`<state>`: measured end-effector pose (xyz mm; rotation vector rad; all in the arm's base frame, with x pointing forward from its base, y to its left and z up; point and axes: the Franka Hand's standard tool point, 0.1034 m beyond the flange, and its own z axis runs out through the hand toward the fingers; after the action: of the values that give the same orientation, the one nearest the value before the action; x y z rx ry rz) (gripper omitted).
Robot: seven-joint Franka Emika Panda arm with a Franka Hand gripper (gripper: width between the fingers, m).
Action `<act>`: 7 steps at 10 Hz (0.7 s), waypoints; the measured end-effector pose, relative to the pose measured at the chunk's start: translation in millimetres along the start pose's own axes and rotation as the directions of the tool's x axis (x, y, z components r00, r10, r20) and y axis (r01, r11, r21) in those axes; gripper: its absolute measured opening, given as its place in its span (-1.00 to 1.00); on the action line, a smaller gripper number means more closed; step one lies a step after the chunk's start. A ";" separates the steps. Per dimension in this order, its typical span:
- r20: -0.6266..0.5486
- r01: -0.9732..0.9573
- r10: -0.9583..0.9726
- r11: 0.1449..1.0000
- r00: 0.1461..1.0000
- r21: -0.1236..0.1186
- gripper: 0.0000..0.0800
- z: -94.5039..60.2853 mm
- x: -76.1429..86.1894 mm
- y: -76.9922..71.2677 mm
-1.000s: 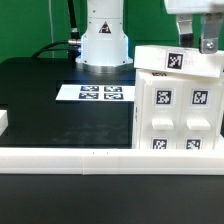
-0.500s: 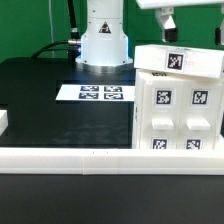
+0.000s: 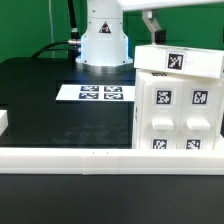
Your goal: Assemble cabinet
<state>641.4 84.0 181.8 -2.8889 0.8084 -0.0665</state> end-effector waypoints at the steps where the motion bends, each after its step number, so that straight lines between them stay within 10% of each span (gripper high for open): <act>1: -0.001 0.088 -0.088 0.996 0.996 0.000 0.99 -0.3 3.2 2.1; 7: -0.011 0.487 -0.487 0.874 0.874 0.000 0.99 0.6 -0.2 -2.3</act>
Offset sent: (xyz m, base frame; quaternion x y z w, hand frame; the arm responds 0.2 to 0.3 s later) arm -0.0140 0.0229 0.0066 -0.0024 0.0256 -0.1573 0.9872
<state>642.4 86.1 181.5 -3.0124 0.0575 -0.1346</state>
